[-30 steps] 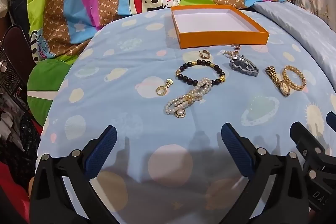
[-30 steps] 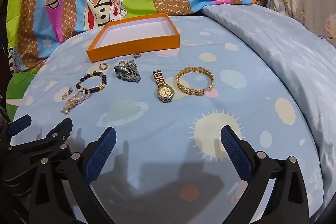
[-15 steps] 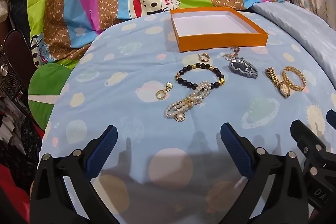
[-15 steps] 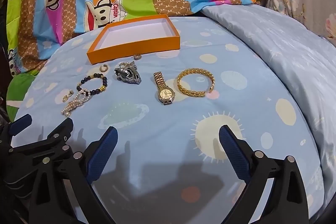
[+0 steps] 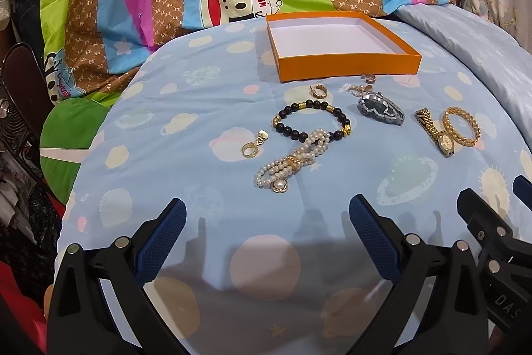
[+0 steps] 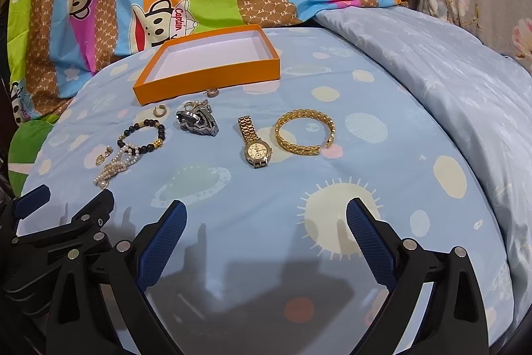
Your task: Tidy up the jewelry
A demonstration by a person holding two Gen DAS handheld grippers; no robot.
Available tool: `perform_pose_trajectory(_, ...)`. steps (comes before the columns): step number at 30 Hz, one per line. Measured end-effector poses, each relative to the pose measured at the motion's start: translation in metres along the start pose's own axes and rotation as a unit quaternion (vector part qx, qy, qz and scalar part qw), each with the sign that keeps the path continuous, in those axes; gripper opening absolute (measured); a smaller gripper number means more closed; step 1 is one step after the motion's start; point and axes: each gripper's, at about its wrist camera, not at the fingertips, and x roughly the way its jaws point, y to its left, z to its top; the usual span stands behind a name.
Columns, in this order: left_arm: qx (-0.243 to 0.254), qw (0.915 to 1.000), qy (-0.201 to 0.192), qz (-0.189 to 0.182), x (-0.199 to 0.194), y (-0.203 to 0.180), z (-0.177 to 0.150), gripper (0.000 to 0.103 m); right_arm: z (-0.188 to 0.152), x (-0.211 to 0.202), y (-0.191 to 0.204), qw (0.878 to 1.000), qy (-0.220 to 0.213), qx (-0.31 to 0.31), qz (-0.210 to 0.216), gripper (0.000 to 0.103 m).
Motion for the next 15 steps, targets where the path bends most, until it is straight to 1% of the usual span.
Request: perform_pose_trajectory(15, 0.000, 1.0000, 0.000, 0.002, 0.0024, -0.0006, 0.0007, 0.096, -0.0004, 0.0016, 0.0000, 1.000, 0.002, 0.002, 0.002, 0.095)
